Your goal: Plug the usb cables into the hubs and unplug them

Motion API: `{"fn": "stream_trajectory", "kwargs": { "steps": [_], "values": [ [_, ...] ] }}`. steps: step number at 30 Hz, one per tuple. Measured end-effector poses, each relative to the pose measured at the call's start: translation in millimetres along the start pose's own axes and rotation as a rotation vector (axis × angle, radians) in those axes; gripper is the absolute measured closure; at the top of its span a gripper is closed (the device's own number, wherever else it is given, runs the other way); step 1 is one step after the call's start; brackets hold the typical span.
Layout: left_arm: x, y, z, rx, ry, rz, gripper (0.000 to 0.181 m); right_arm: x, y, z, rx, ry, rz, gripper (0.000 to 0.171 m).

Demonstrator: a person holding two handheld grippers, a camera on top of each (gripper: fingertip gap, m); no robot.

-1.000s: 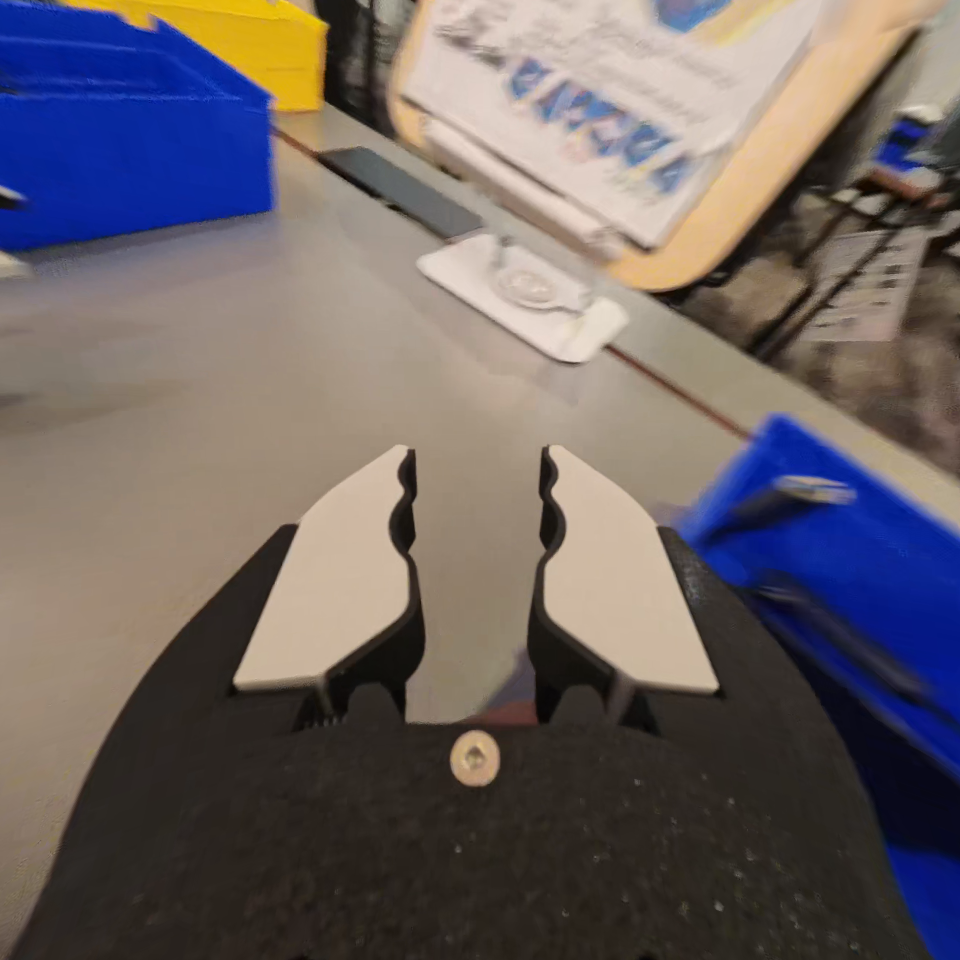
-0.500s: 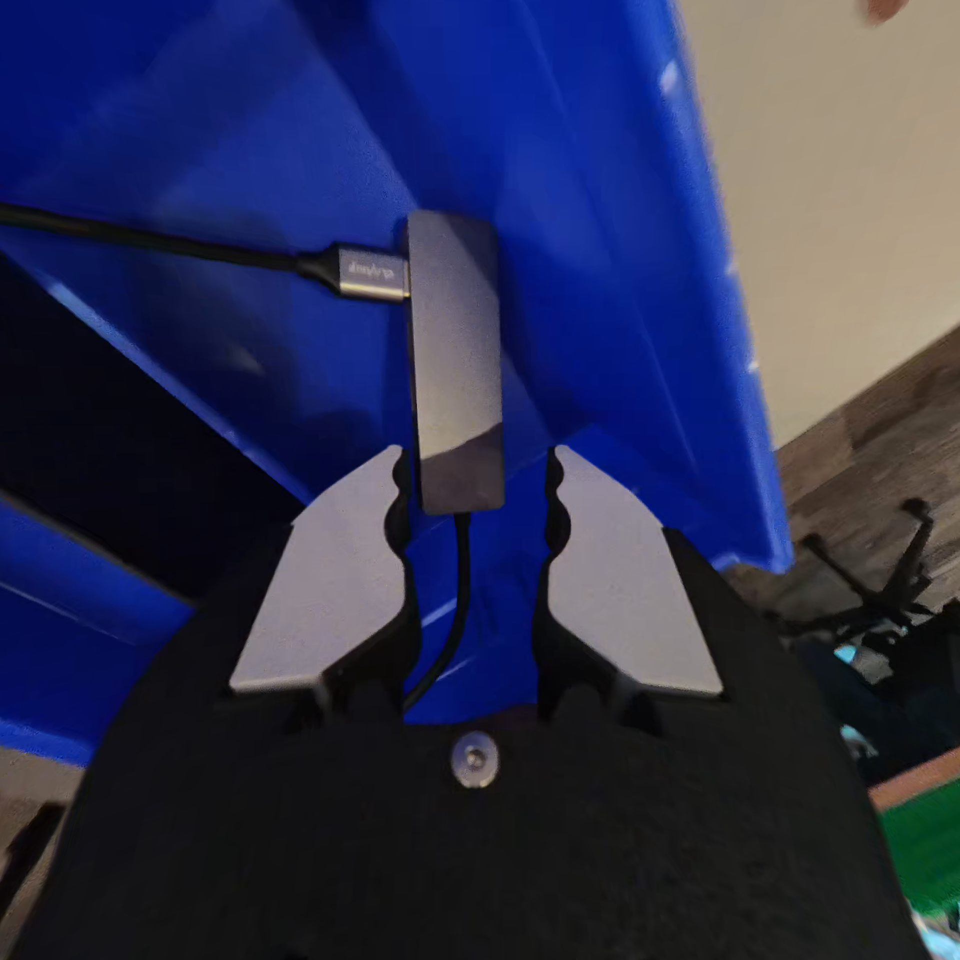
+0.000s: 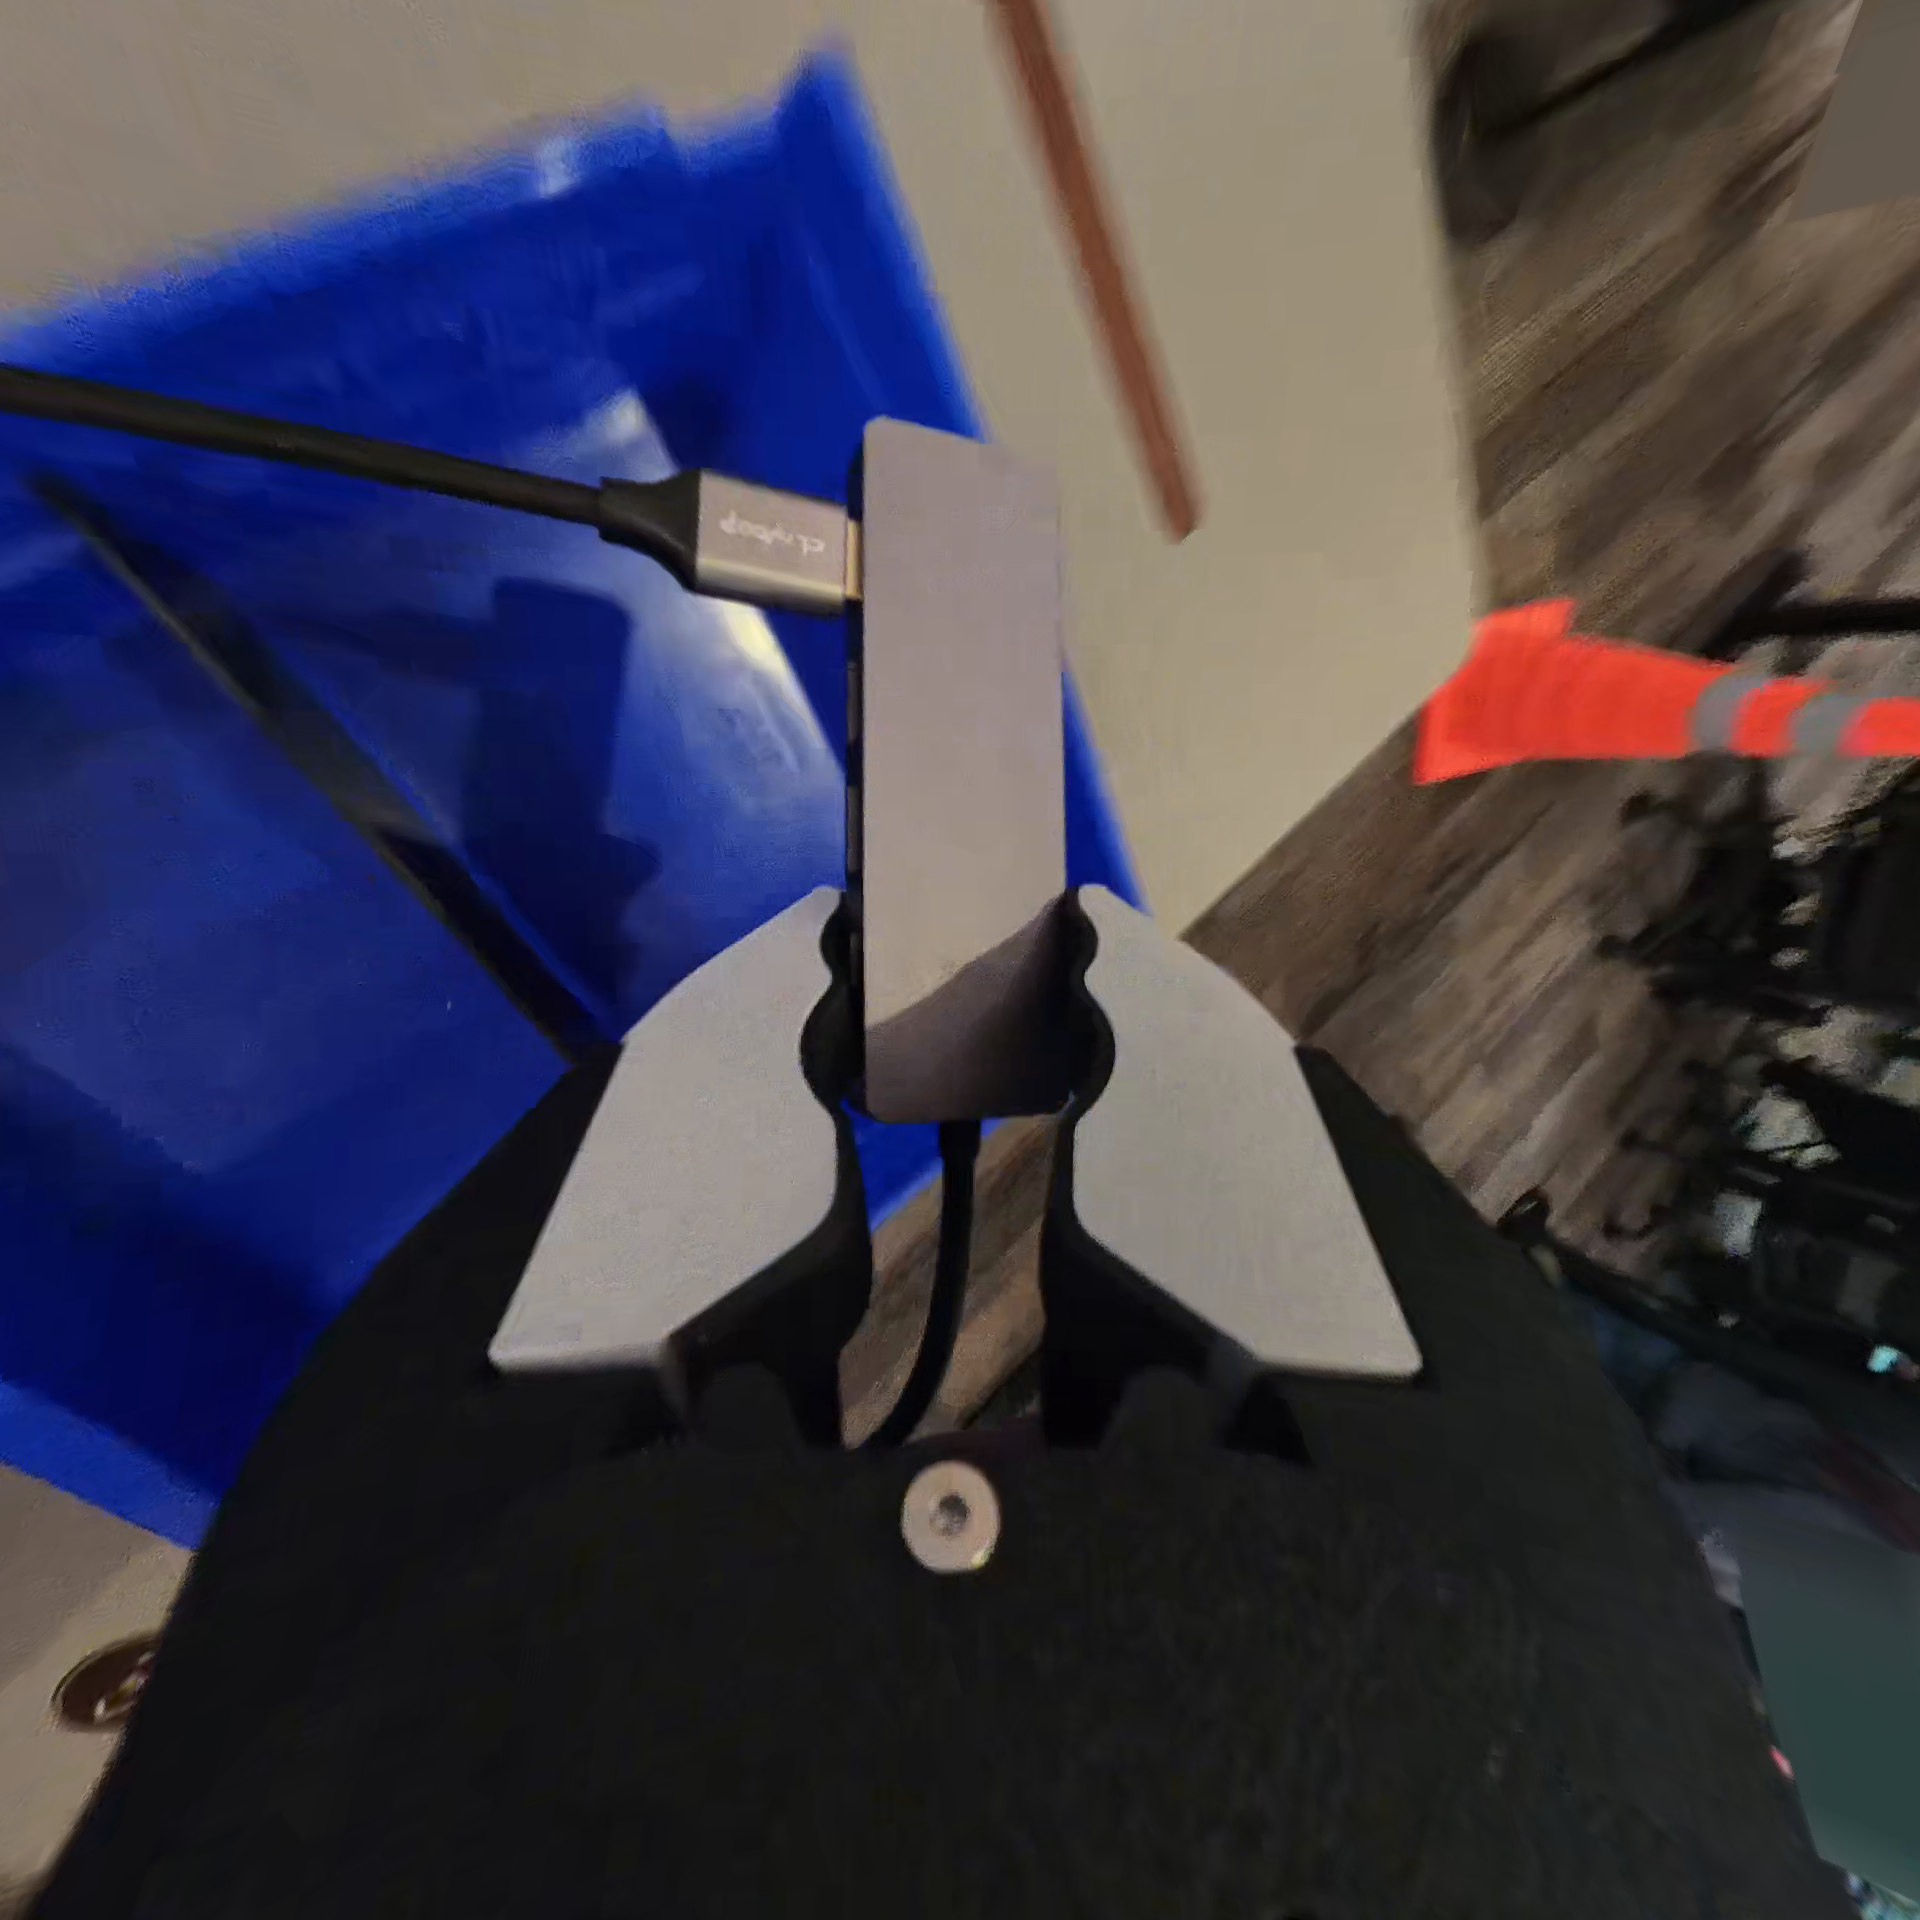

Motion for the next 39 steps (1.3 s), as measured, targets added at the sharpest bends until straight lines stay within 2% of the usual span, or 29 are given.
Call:
{"fn": "stream_trajectory", "kwargs": {
  "steps": [3,6,11,14,18,21,23,25,29,31,33,35,39],
  "values": [
    [-5,0,0,0.051,0.026,0.011,0.132,-35,-62,-9,0.046,-0.049,0.207,0.135],
    [-22,3,0,0.108,0.072,0.007,0.127,-80,-104,-53,0.049,-0.202,0.367,0.135],
    [-54,6,-7,0.255,0.018,-0.009,0.122,-142,-126,-155,0.023,-0.457,0.56,0.135],
    [-55,-1,-23,0.204,0.069,-0.04,0.121,-158,-109,-220,-0.098,-0.514,0.575,0.135],
    [-39,-15,-33,0.173,0.095,-0.074,0.122,-163,-52,-300,-0.238,-0.543,0.491,0.135],
    [-21,-15,-32,0.205,0.097,-0.12,0.126,-161,-9,-353,-0.378,-0.548,0.411,0.135],
    [-9,-9,-28,0.256,0.134,-0.186,0.125,-160,13,-374,-0.411,-0.569,0.349,0.135],
    [1,0,-21,0.355,0.171,-0.271,0.124,-161,24,-387,-0.462,-0.566,0.305,0.135],
    [5,27,-1,0.531,0.304,-0.356,0.121,-165,24,-396,-0.545,-0.531,0.295,0.132],
    [4,42,7,0.582,0.386,-0.403,0.118,-161,21,-394,-0.551,-0.518,0.294,0.111],
    [-1,54,21,0.67,0.453,-0.419,0.118,-152,10,-385,-0.556,-0.471,0.333,0.106],
    [-3,66,35,0.742,0.51,-0.442,0.118,-140,-5,-370,-0.581,-0.371,0.405,0.108],
    [6,91,43,0.751,0.648,-0.576,0.117,-100,-28,-337,-0.588,-0.163,0.528,0.117]
  ]
}}
Point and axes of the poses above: each gripper's, where its closed fingertips meet, y out along the fingers, x out of its underside, z = x × y across the jaws, the point moved 5 cm from there along -y, back along the fingers, and after that the axes turned 12 degrees about y, right-handed, at the moved point
